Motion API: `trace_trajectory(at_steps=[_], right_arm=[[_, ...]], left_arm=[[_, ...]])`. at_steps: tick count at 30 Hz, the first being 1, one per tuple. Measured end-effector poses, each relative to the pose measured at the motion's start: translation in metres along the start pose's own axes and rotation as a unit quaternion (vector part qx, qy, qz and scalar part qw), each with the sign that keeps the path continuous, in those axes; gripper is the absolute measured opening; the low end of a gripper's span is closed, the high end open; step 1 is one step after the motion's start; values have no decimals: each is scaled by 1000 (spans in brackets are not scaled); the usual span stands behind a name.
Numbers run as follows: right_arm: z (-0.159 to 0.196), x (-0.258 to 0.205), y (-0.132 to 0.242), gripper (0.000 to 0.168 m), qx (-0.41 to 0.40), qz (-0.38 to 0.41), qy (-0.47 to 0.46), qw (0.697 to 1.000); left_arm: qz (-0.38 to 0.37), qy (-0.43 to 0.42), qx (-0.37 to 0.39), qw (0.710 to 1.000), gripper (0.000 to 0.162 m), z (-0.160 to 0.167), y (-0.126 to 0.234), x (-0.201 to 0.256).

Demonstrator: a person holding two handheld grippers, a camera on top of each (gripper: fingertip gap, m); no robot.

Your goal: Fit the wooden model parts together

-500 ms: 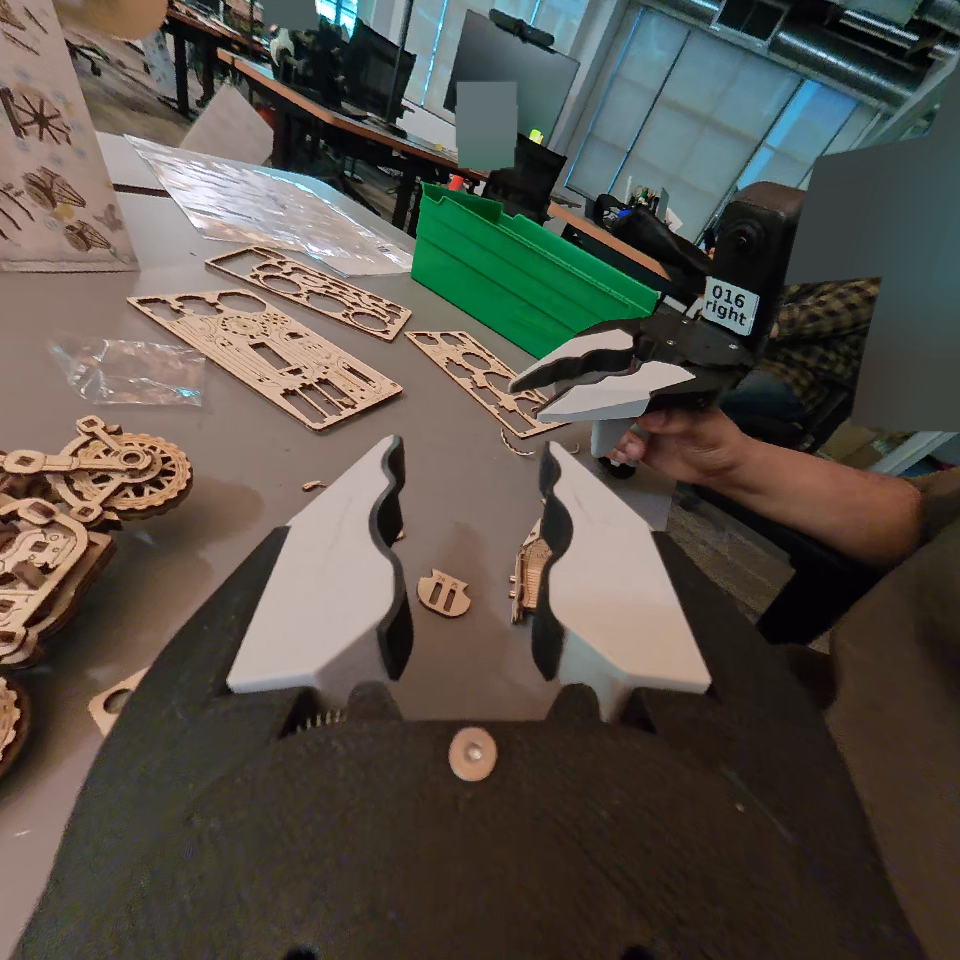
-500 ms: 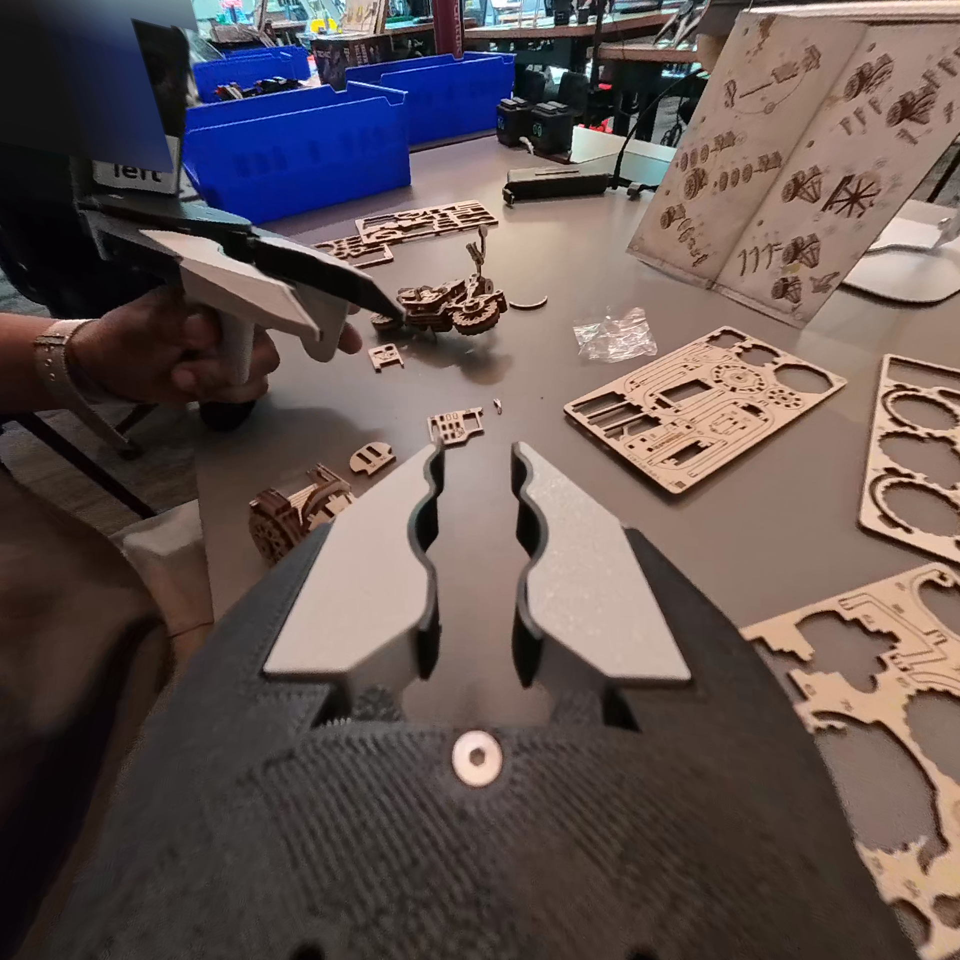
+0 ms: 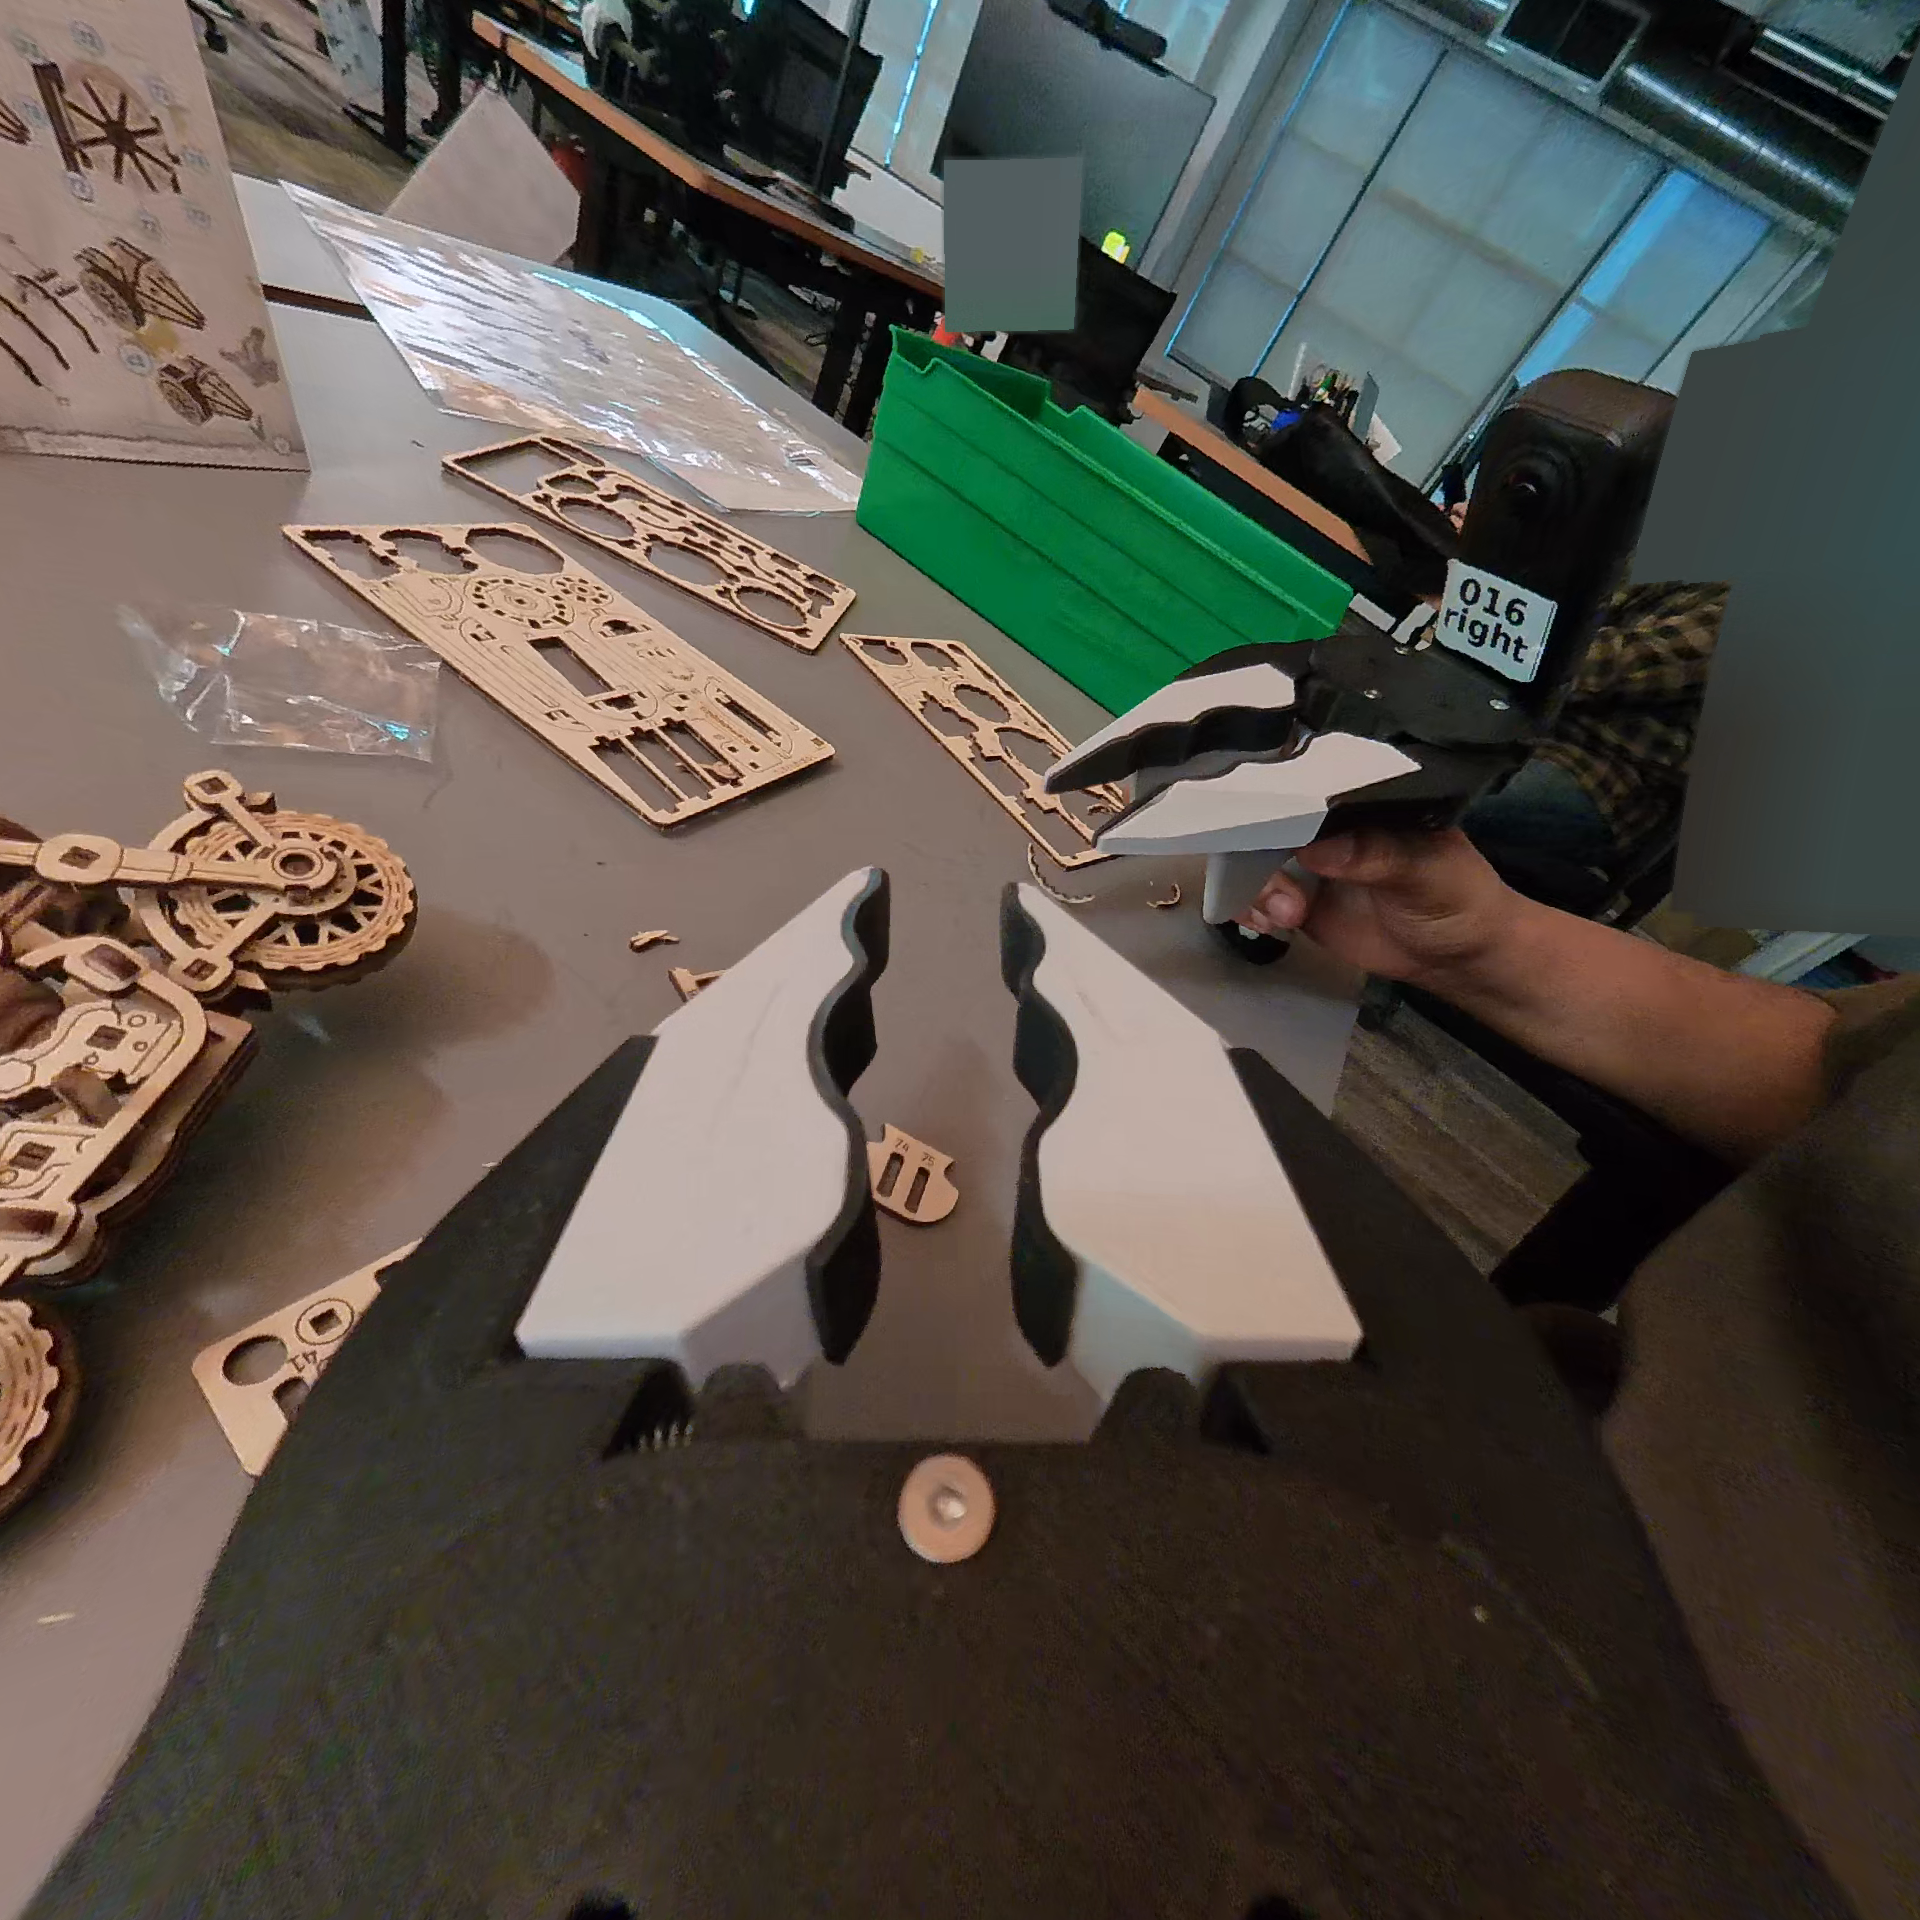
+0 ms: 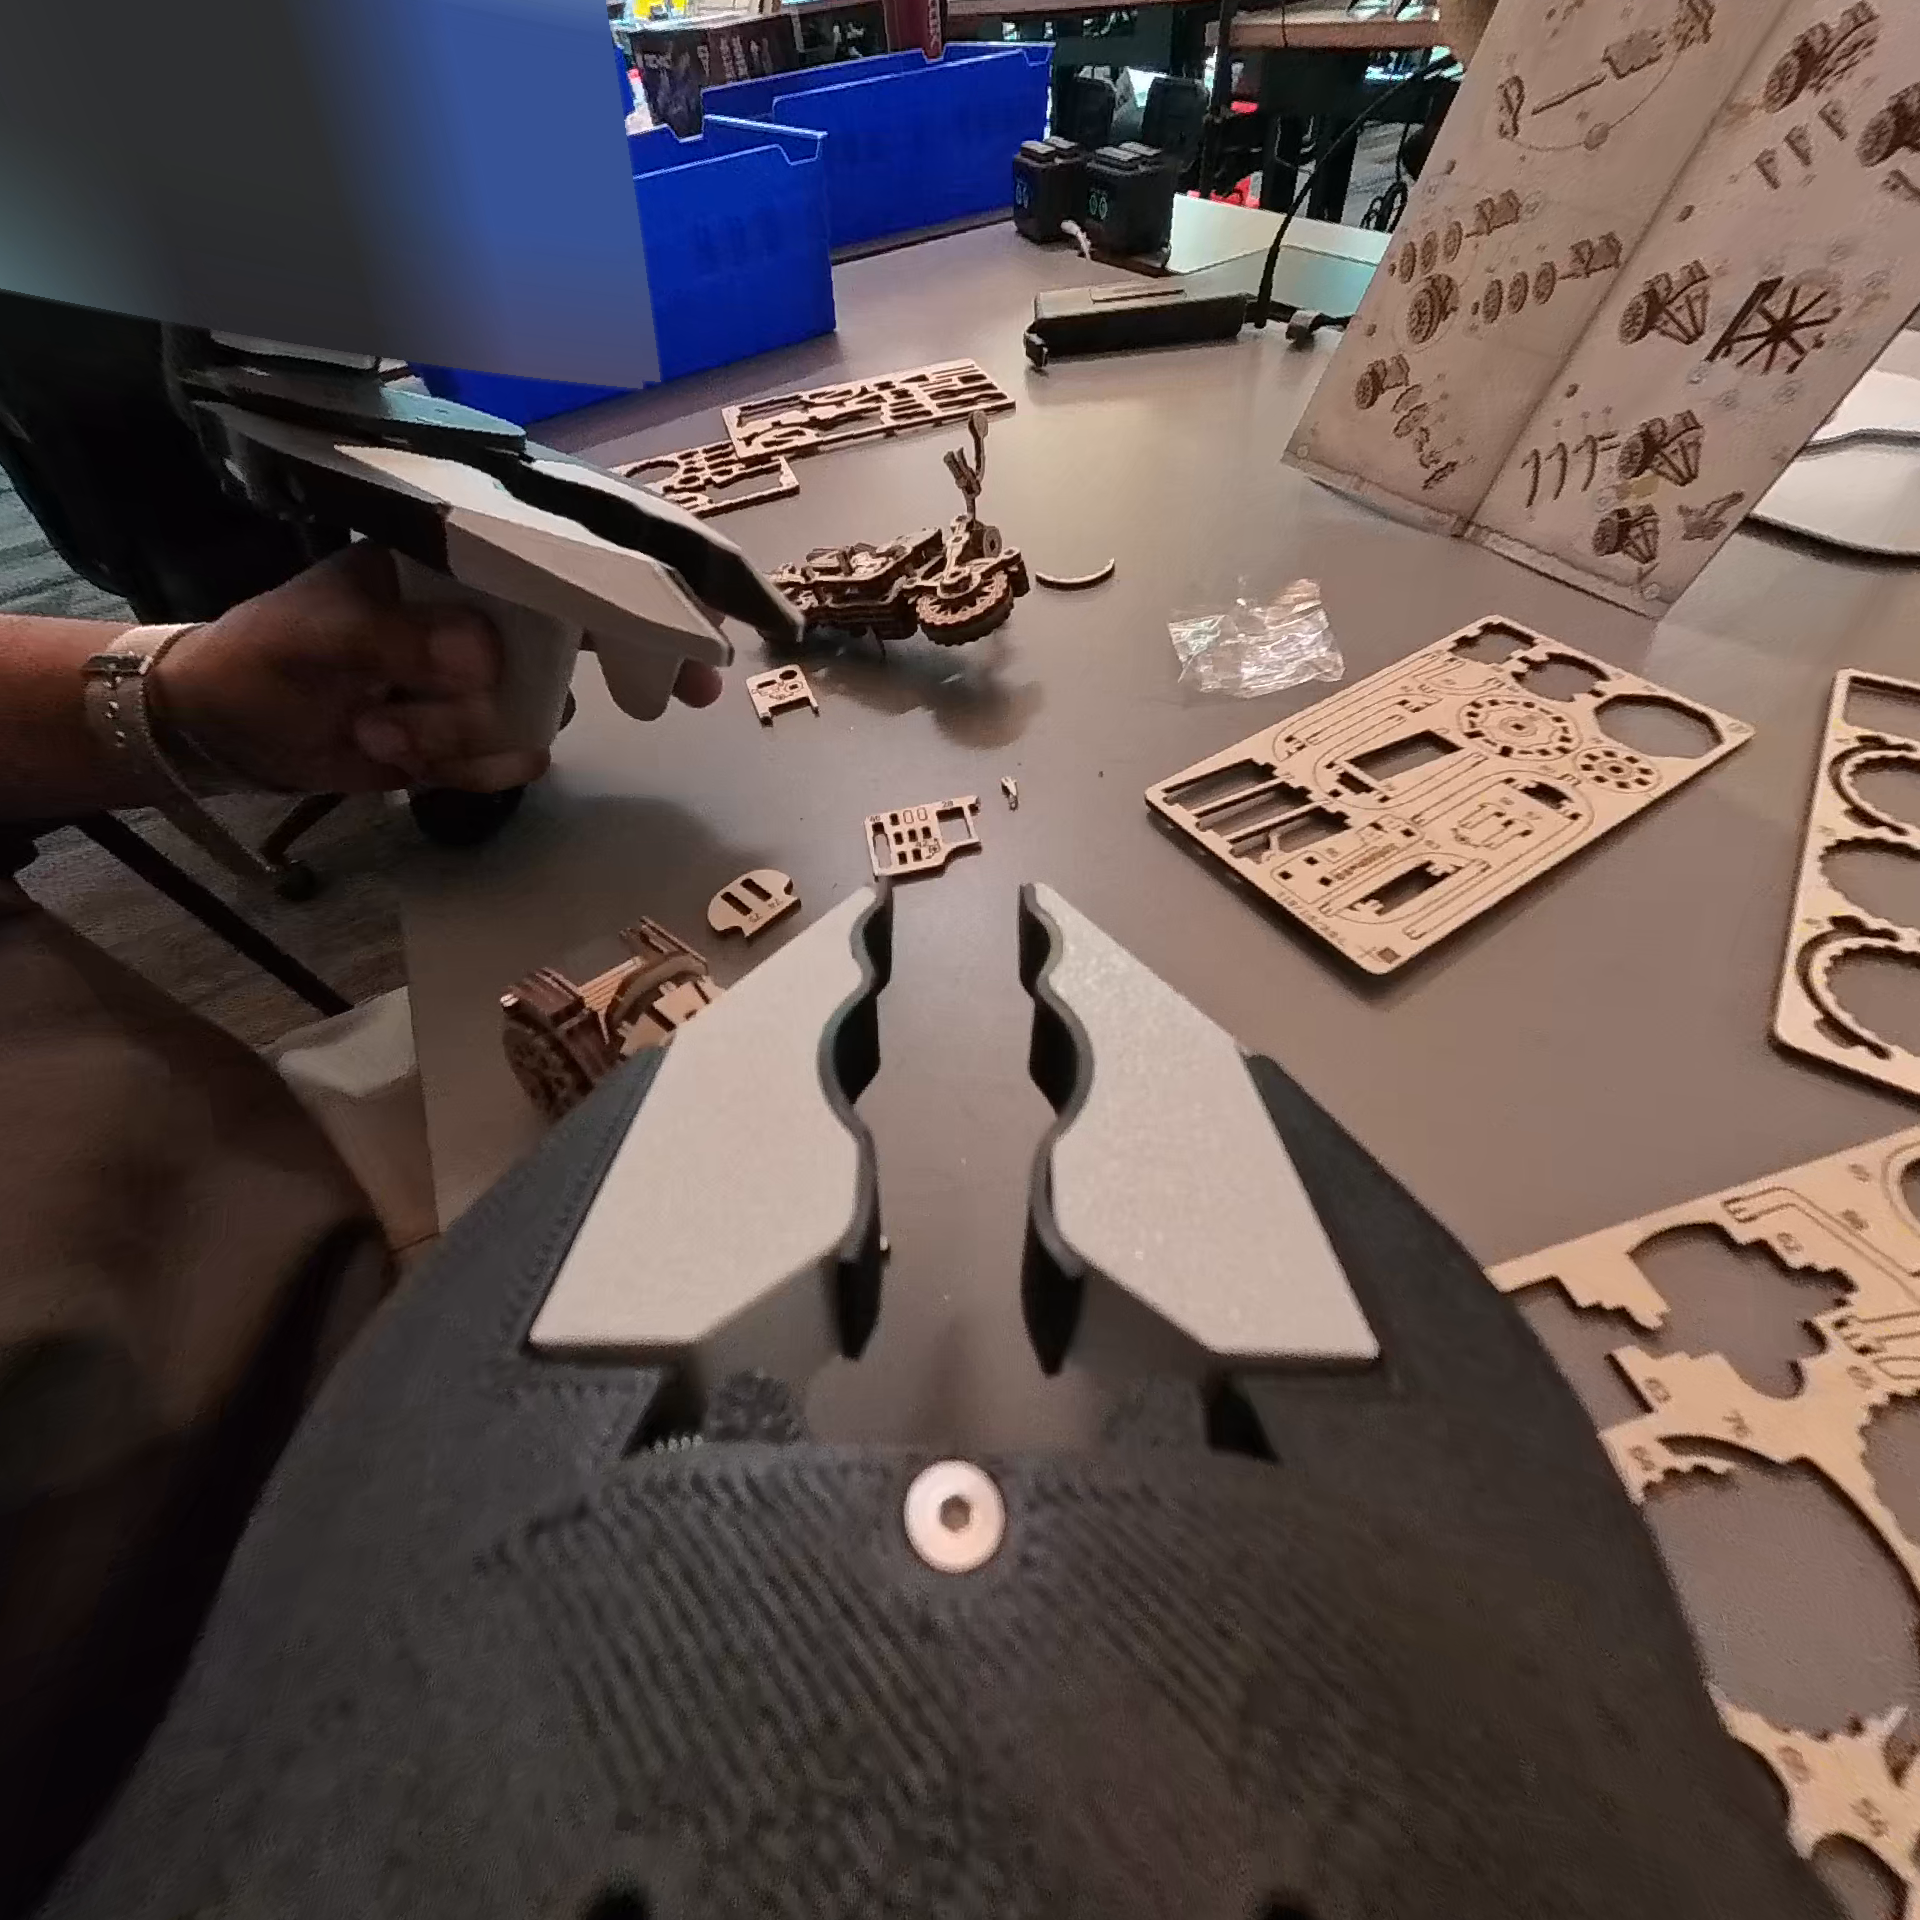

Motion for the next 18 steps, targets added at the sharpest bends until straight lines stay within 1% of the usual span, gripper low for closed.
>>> trace_trajectory(at_steps=[6,18], right_arm=[[0,2,-1,23,-4,0,-9,1000],[0,3,-1,22,-5,-1,-11,1000]], left_arm=[[-1,2,-1,1000,8,0,0,0],[-5,-1,-4,1000,2,0,-1,0]])
Point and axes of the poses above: each gripper's, where its closed fingertips meet, y back along the fingers, z out of its underside, x = y × z across the jaws, the point moved 10 cm from there along y, back along the fingers, and after that the axes turned 11 degrees about z, right-handed, at the moved point
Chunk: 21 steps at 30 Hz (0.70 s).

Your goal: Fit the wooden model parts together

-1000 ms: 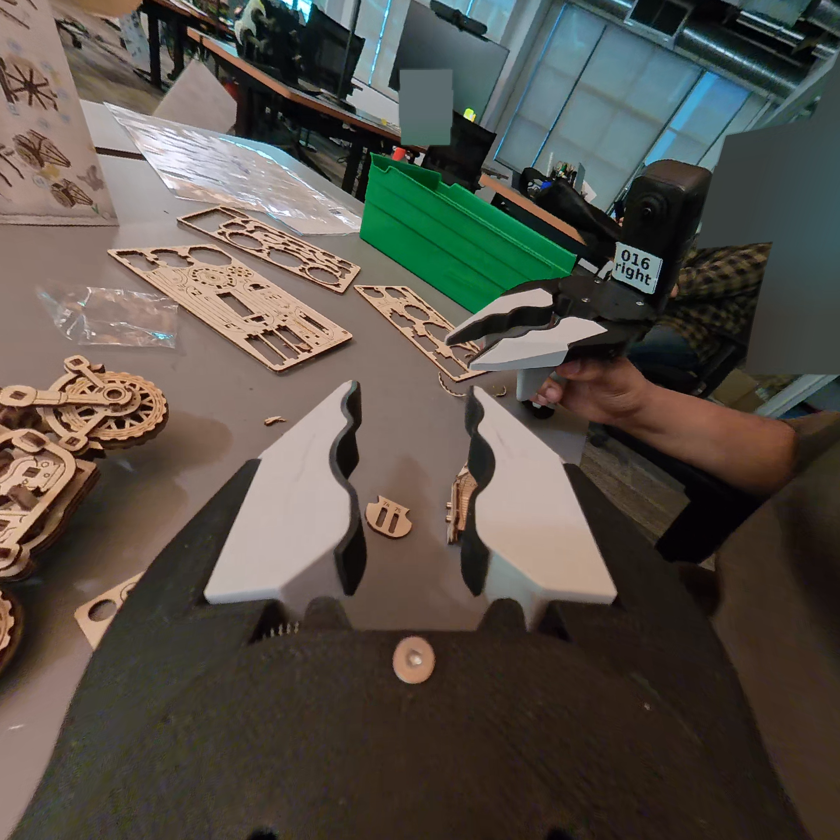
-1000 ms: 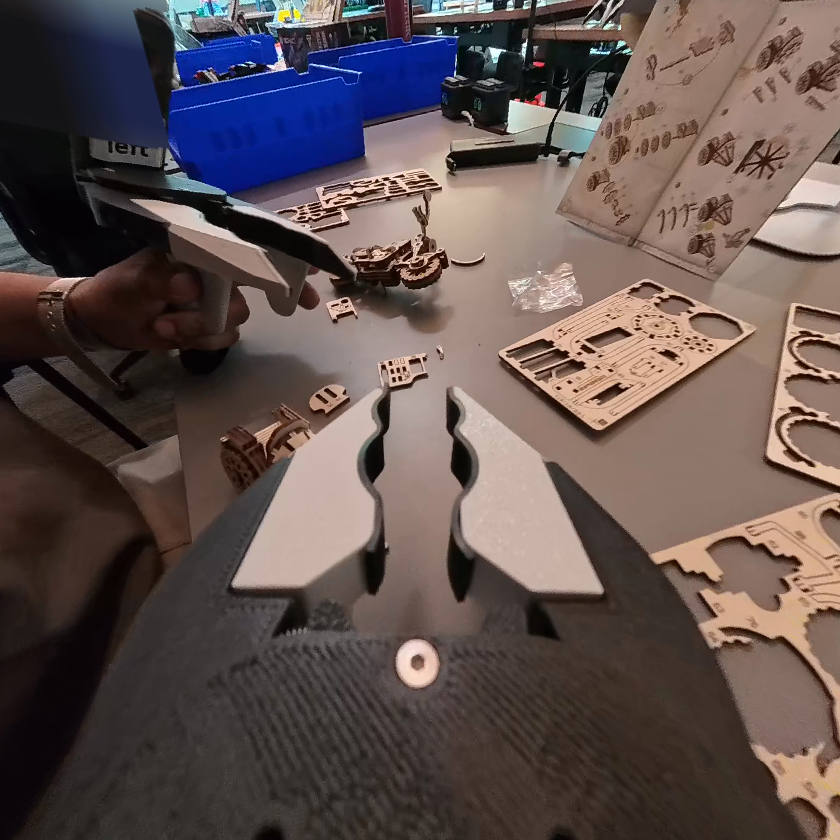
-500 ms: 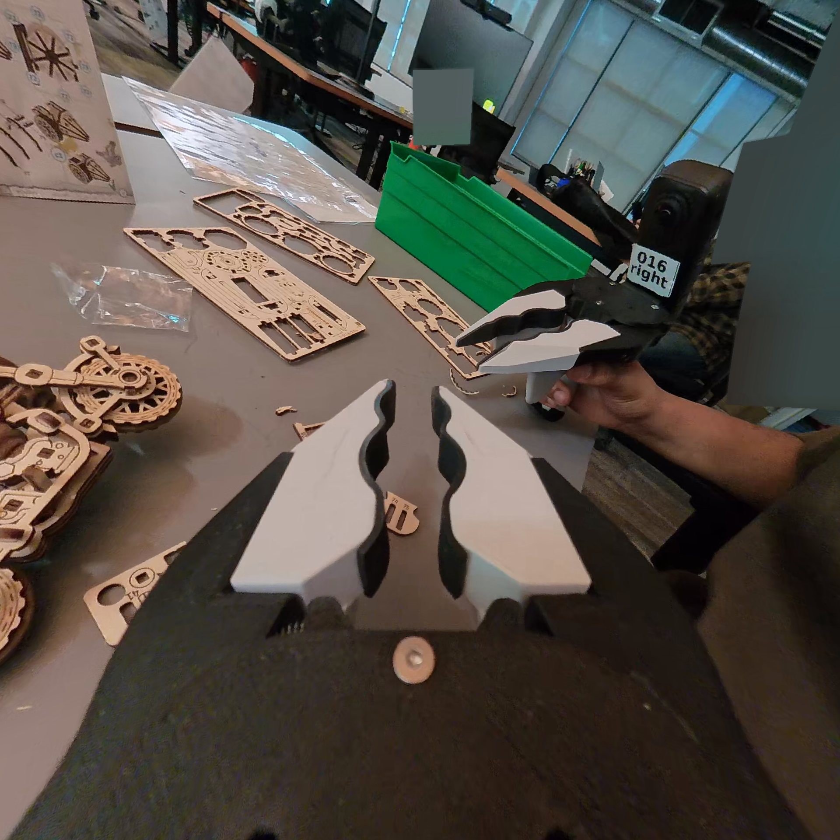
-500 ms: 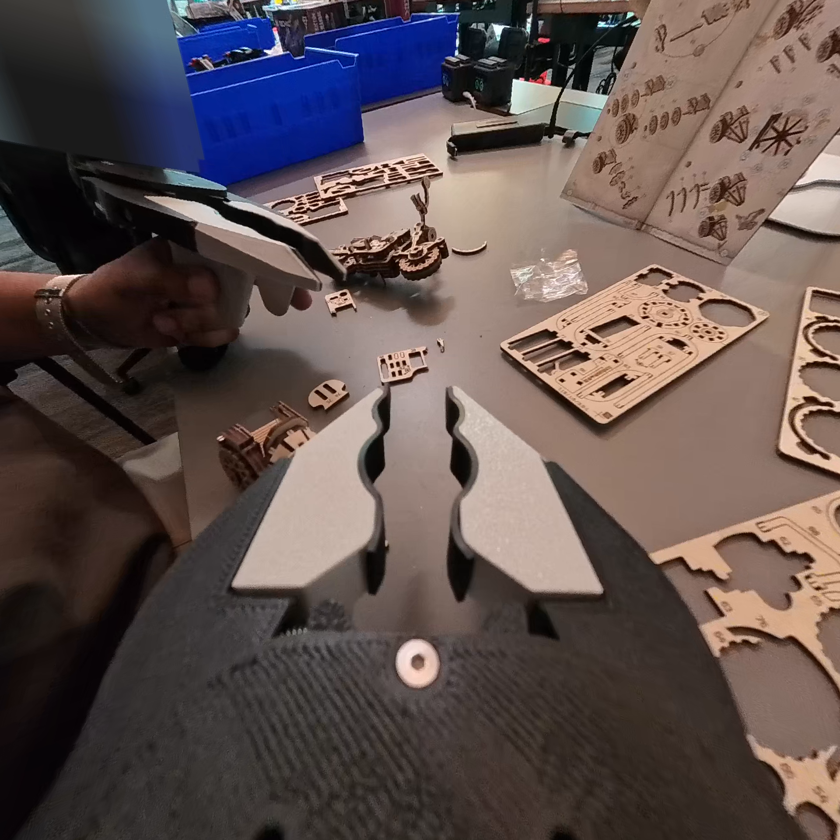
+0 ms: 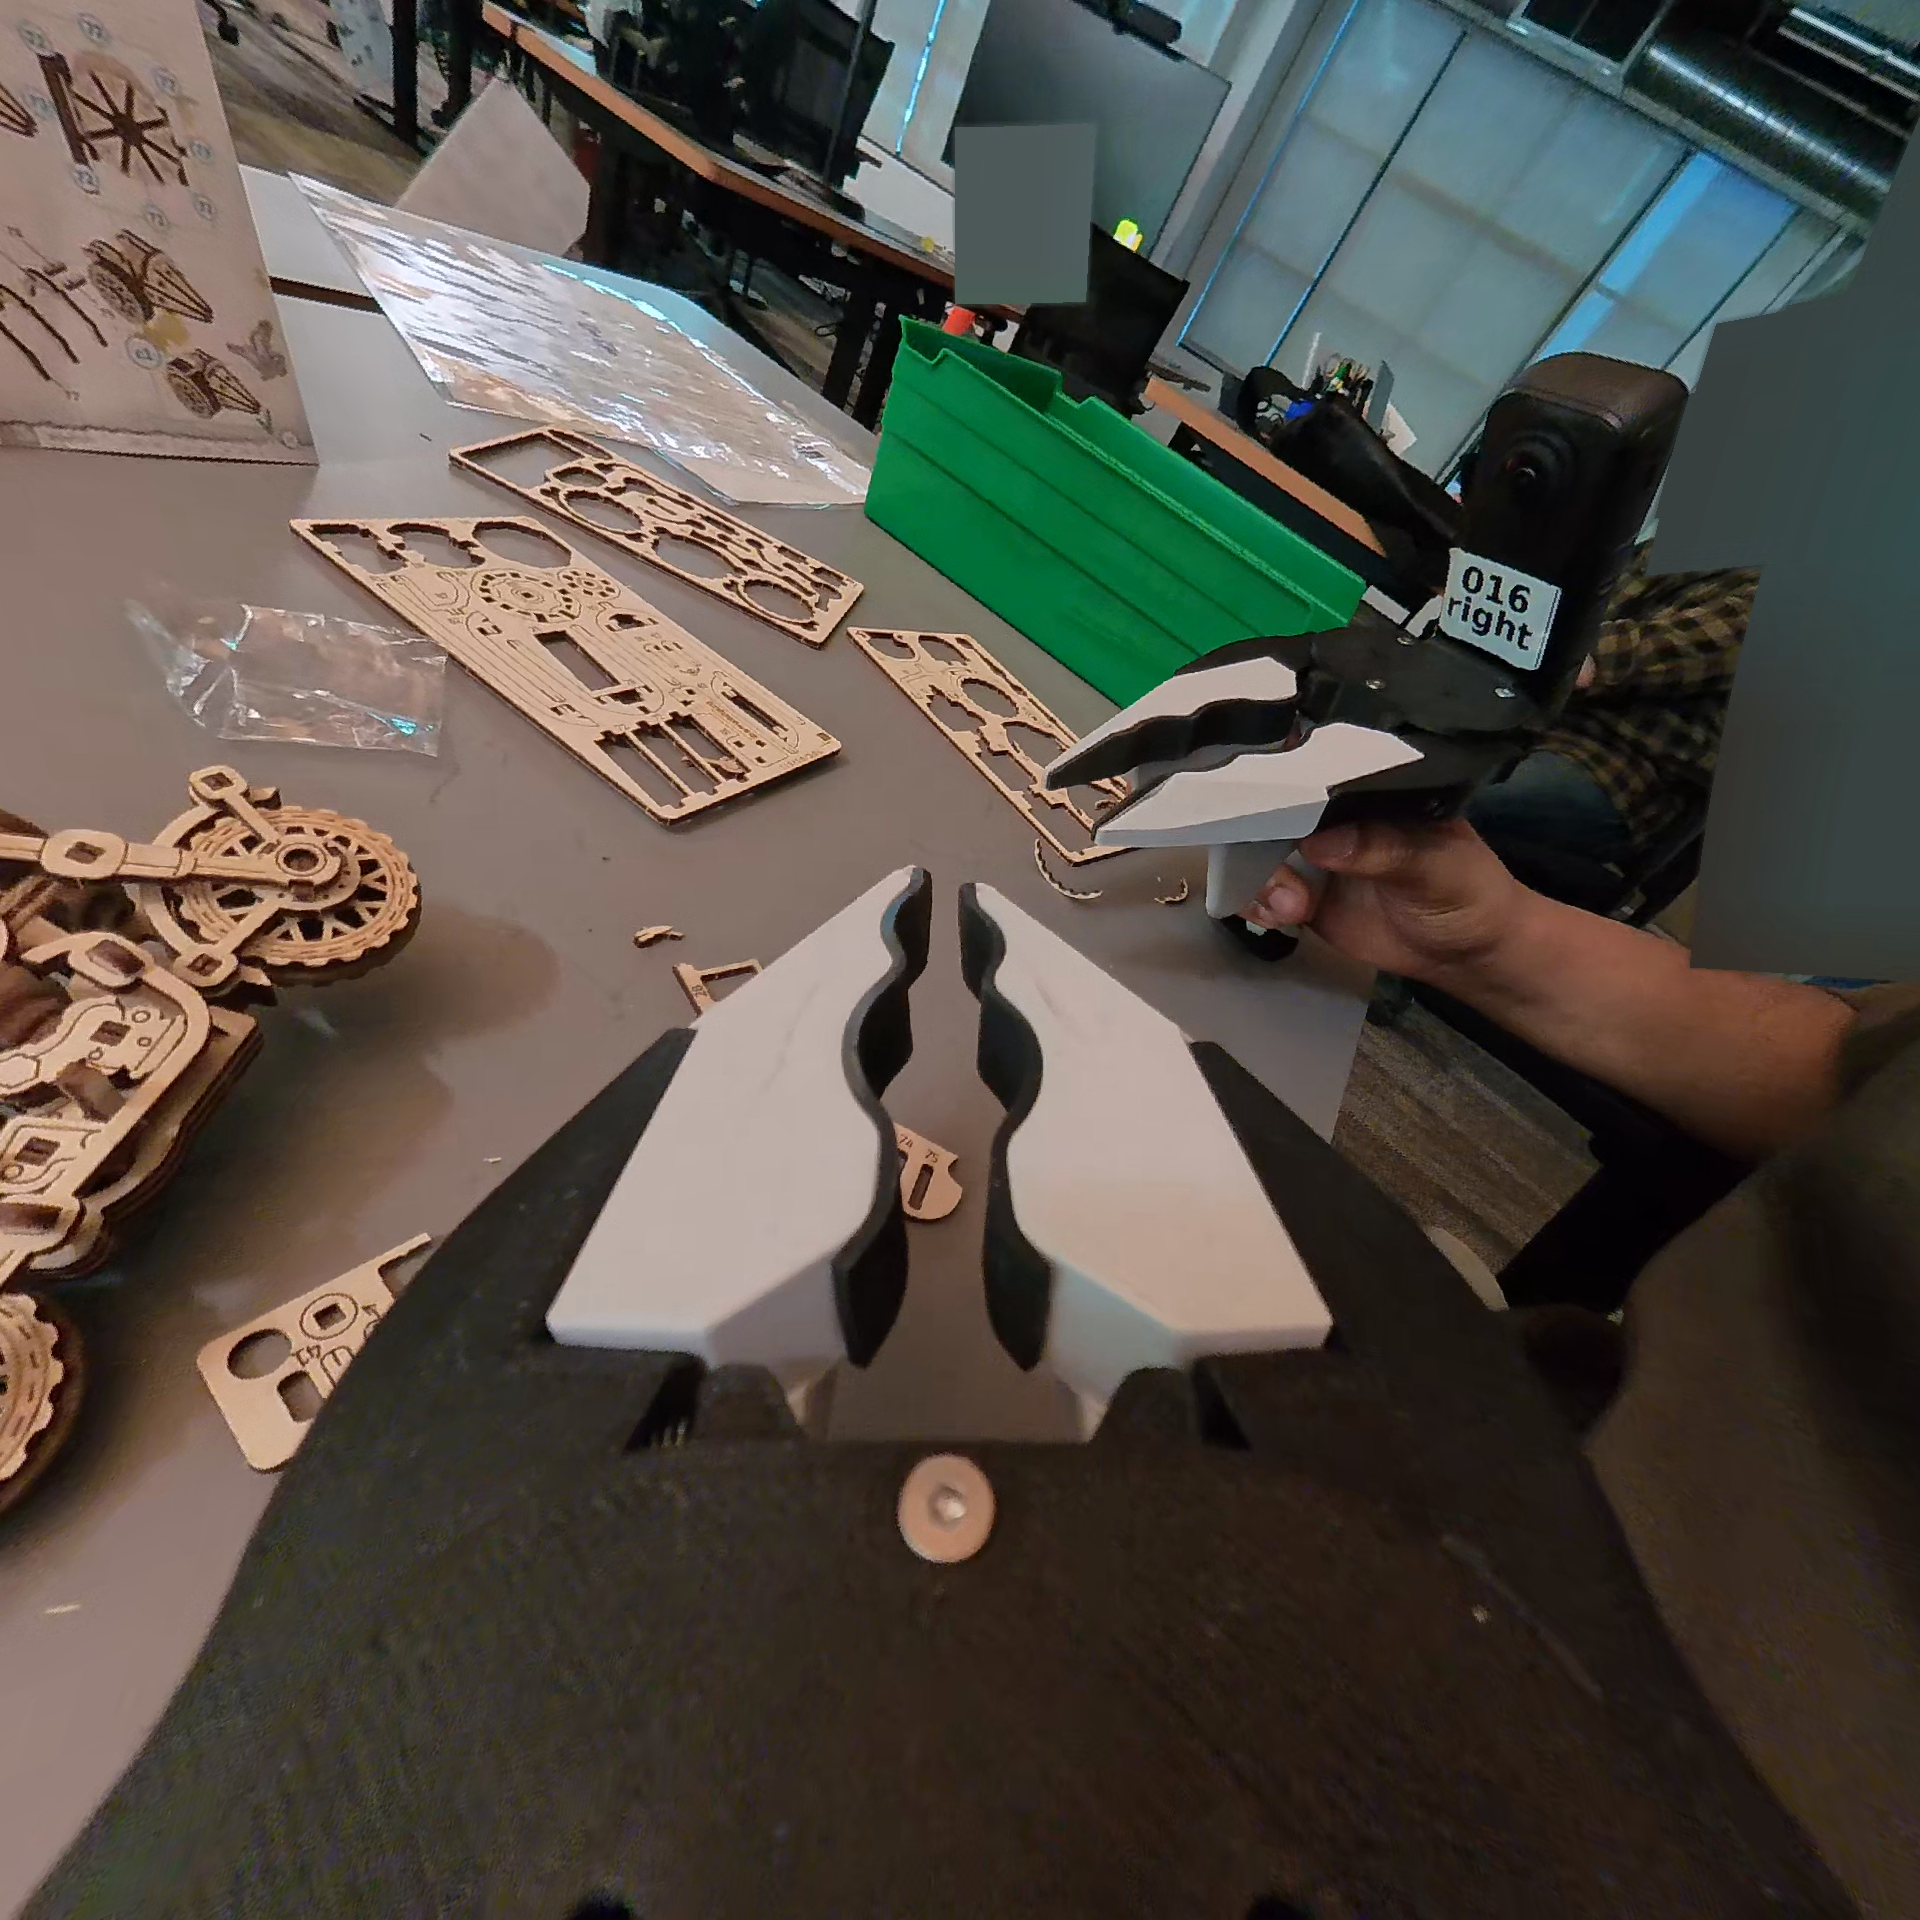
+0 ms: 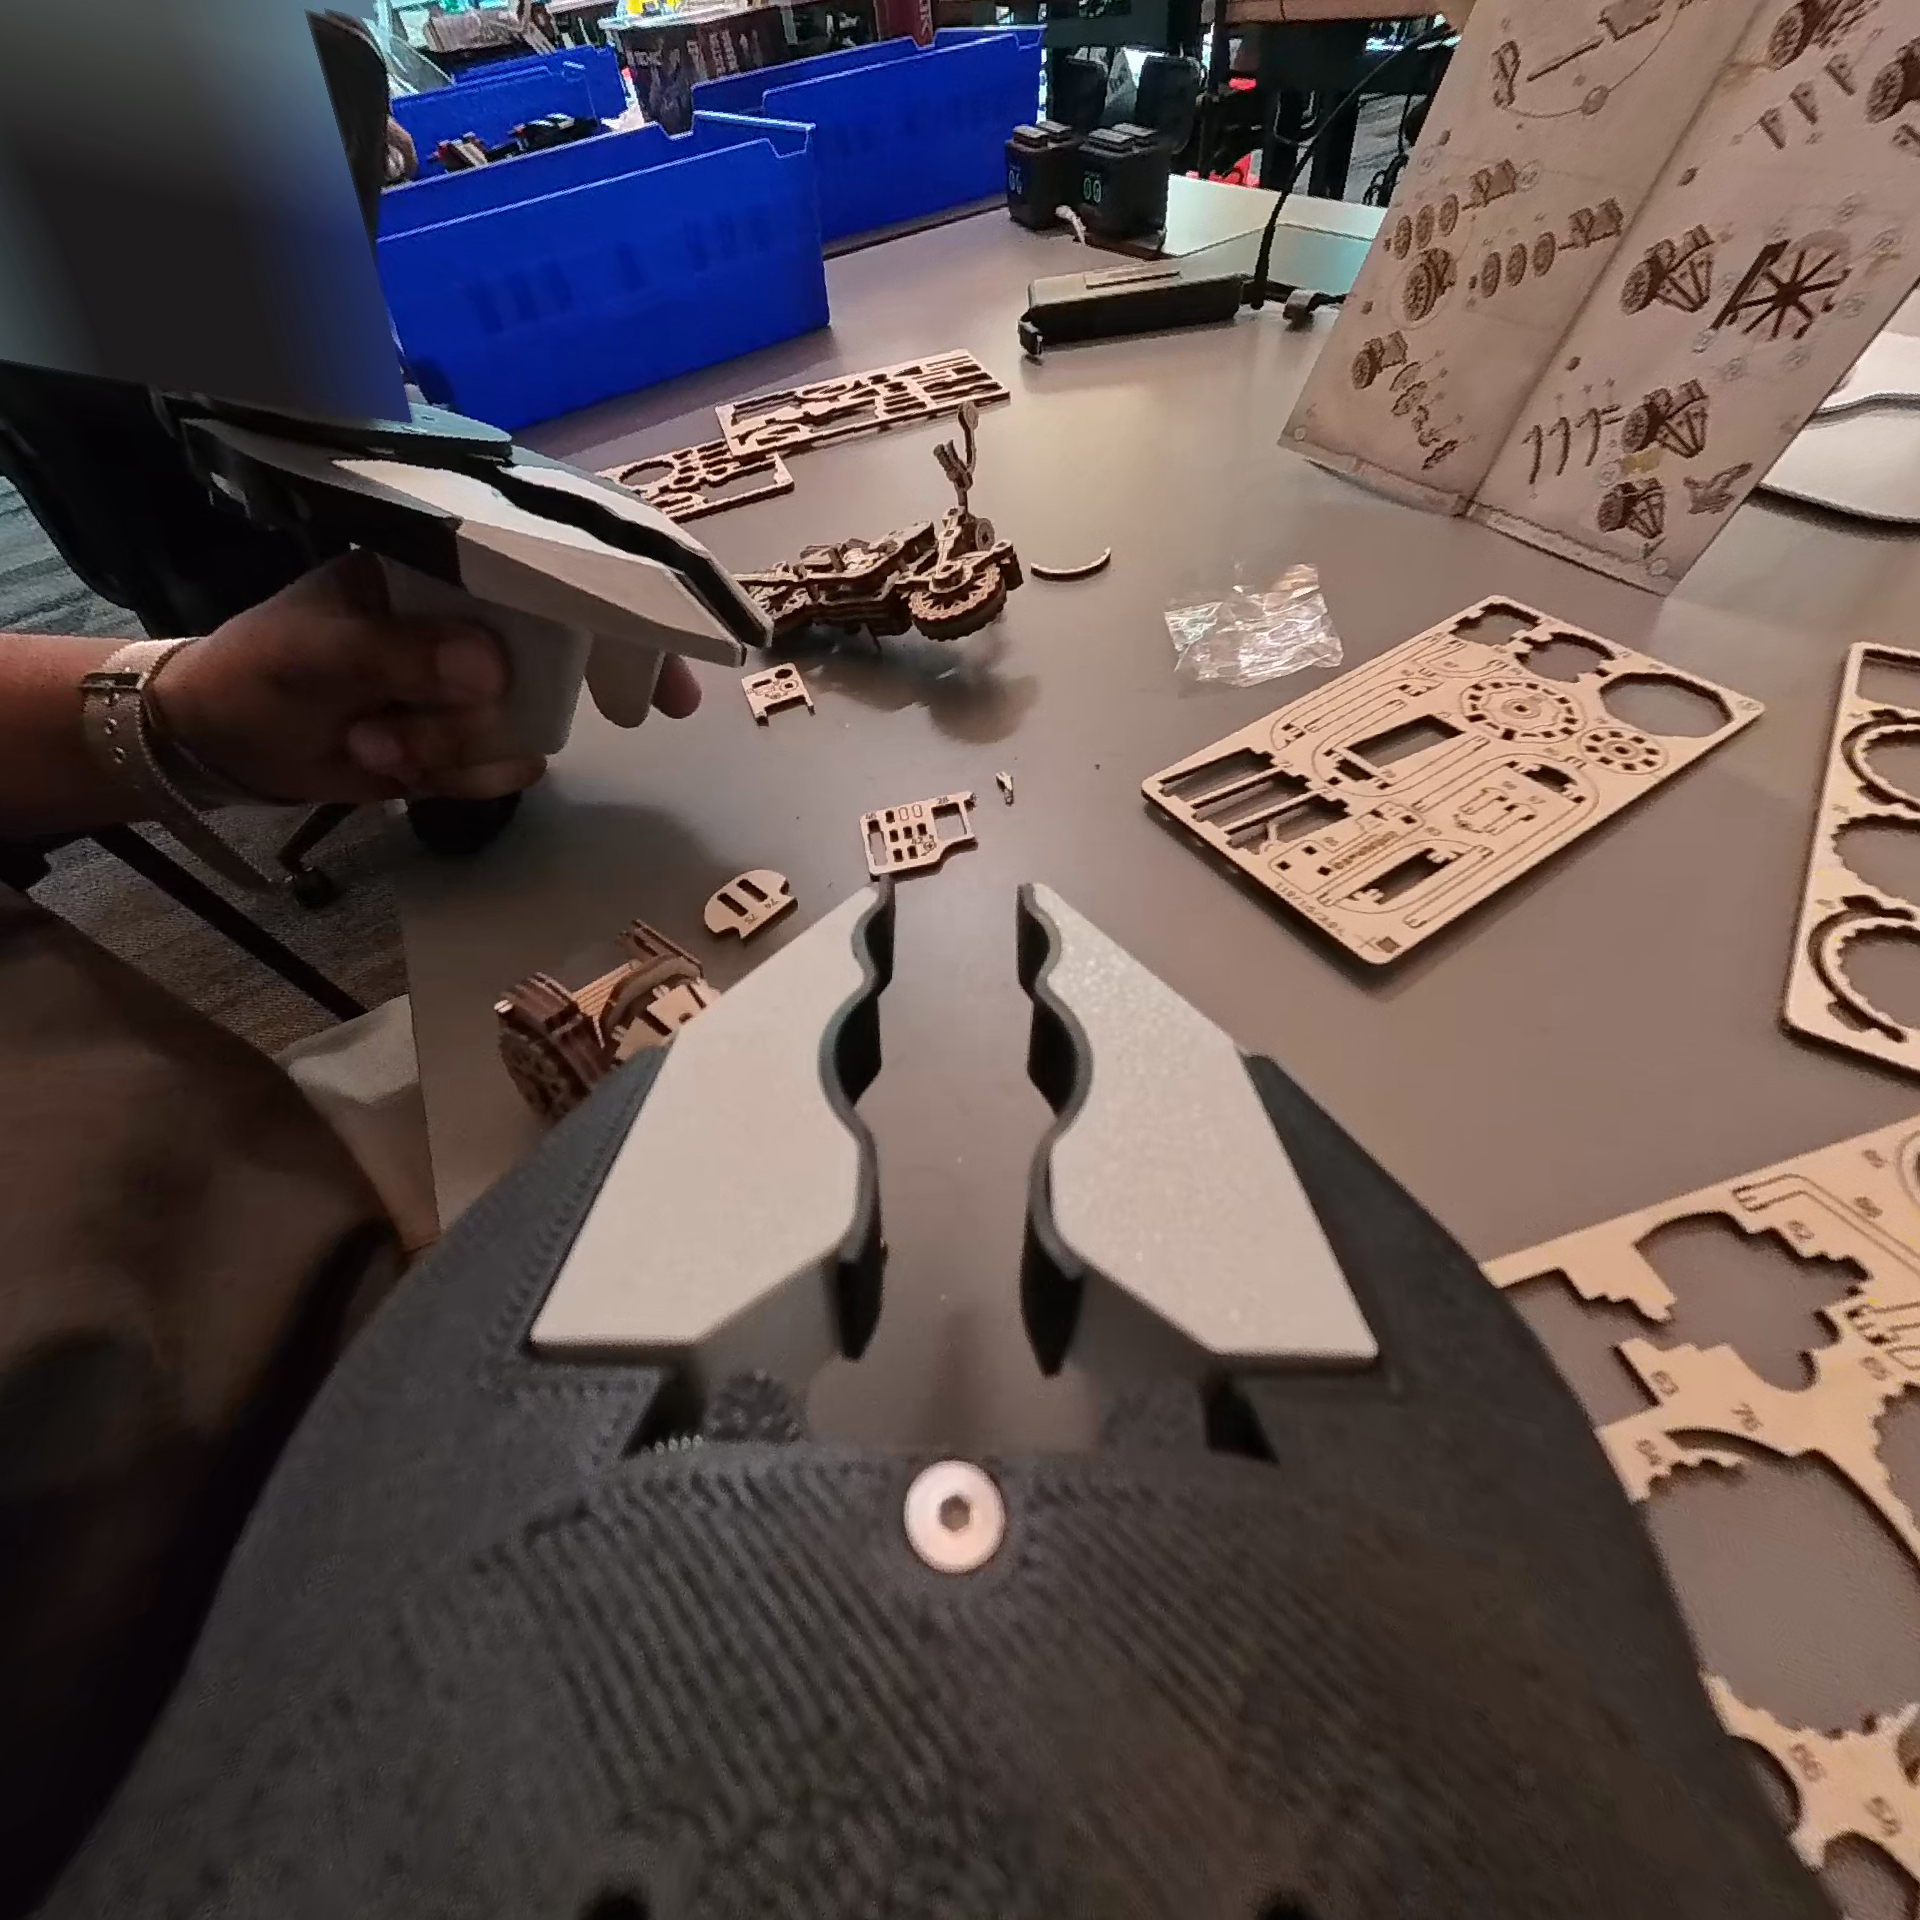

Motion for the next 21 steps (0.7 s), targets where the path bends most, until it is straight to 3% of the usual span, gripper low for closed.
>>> trace_trajectory(at_steps=[16,18,20,21], right_arm=[[0,0,0,21,0,-2,0,1000],[-3,6,5,30,9,27,-5,1000],[-9,19,20,53,25,102,-9,994],[-14,27,31,53,39,143,-7,989]], left_arm=[[1,4,-1,1000,2,0,0,0],[1,3,-1,1000,2,0,0,0],[0,4,-1,1000,2,0,0,0],[0,5,-2,1000,3,0,0,-1]])
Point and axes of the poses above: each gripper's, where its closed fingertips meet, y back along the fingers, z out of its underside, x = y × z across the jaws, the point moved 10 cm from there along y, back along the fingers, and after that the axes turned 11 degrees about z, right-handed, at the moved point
